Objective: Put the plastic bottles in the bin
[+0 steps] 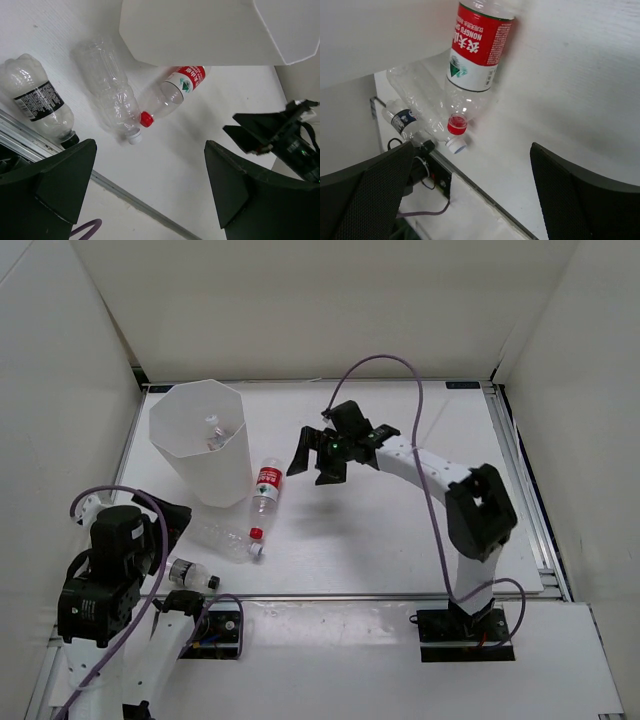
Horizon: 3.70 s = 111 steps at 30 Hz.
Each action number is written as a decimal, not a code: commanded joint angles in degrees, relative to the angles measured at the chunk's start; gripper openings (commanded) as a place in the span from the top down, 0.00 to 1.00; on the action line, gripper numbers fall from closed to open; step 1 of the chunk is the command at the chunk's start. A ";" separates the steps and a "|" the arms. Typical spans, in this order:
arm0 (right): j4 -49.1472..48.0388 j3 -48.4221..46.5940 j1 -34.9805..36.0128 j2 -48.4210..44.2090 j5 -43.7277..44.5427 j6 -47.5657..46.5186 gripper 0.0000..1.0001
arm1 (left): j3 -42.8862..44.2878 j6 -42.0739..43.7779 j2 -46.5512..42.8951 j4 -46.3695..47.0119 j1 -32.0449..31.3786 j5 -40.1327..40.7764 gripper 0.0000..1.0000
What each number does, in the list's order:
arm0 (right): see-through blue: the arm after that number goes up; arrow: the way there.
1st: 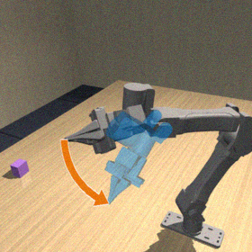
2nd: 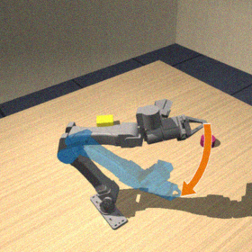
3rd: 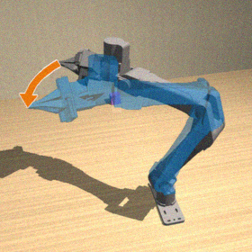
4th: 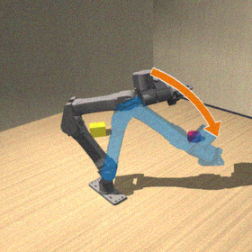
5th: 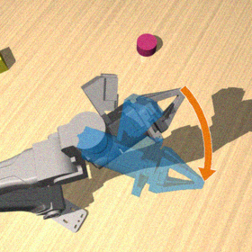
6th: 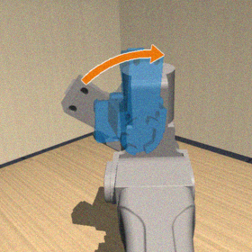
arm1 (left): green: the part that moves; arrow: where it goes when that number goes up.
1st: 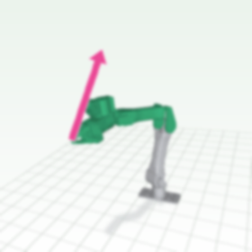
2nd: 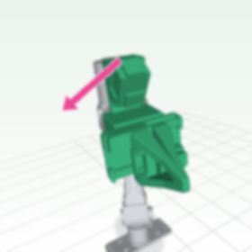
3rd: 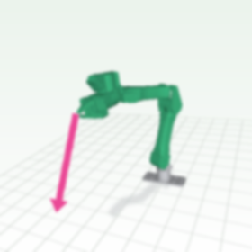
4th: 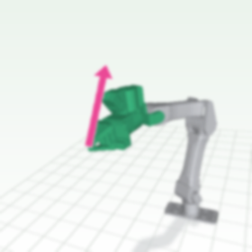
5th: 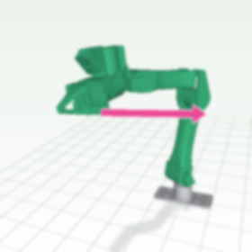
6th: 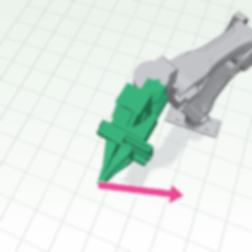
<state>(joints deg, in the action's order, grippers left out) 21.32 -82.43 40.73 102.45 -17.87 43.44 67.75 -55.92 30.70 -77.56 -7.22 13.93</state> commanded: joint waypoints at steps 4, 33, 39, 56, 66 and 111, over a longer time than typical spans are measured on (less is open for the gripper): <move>-5.50 -12.74 -0.92 11.70 -15.52 3.22 0.00 | -1.56 -3.41 -3.18 -4.00 0.28 1.45 0.00; -3.04 -18.31 -3.90 32.49 -25.91 7.98 0.53 | -8.77 -3.67 -6.18 -4.00 0.28 -4.18 0.00; -0.15 -7.75 -8.20 16.42 -21.86 3.76 0.76 | -12.46 -8.93 -7.31 -4.00 0.28 -1.64 0.00; -10.85 -52.65 1.61 12.86 -3.00 4.03 0.87 | -19.58 -12.64 -1.26 -2.77 0.28 -5.14 0.00; -18.16 -59.77 12.53 22.00 16.81 -26.35 0.46 | -14.57 -5.95 3.40 -2.77 0.28 -5.76 0.00; 19.28 -22.51 15.34 -14.48 28.06 -28.32 0.00 | -33.01 -32.23 31.87 5.31 18.12 0.93 0.00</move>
<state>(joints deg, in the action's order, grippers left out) 39.59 -105.71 55.70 90.35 10.33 14.81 38.57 -87.31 62.11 -75.24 9.98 16.71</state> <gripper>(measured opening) 0.998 0.999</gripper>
